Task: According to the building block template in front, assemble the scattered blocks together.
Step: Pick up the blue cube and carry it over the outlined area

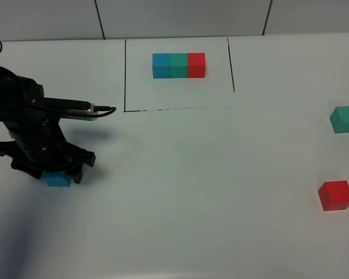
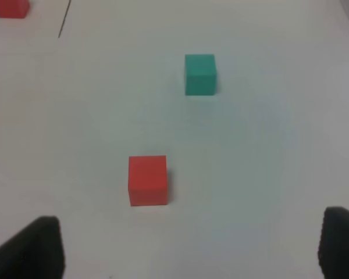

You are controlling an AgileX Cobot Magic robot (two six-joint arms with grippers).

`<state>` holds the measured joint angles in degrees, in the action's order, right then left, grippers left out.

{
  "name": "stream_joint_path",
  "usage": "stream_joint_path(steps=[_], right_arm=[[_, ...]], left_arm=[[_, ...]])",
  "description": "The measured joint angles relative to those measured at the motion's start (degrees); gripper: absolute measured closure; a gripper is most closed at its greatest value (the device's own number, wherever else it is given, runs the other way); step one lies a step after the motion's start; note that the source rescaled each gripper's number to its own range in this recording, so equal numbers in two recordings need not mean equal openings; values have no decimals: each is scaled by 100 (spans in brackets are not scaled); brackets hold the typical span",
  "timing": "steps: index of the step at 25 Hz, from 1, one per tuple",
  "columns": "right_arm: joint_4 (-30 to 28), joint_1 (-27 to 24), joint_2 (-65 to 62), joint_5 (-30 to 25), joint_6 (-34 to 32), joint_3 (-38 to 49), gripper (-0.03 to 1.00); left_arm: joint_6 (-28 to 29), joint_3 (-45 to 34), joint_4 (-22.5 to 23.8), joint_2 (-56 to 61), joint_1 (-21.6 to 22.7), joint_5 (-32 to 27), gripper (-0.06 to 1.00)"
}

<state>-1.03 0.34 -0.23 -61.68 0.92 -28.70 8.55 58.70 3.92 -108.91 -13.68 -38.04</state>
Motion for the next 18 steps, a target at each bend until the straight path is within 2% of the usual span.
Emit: stream_joint_path(steps=[1,2,4,5,9,18], right_arm=[[0,0,0,0,0,0,14],[0,0,0,0,0,0,14],[0,0,0,0,0,0,14],[0,0,0,0,0,0,14],[0,0,0,0,0,0,14],[0,0,0,0,0,0,13]], left_arm=[[0,0,0,-4,0,-16,39],[0,0,-2,-4,0,-52,53],[-22,0,-2,-4,0,-130,86],[-52,0,-2,-4,0,-178,94],[-469,162,-2,-6,0,-518,94],[-1384,1134,-2,-11,-14,-1782,94]])
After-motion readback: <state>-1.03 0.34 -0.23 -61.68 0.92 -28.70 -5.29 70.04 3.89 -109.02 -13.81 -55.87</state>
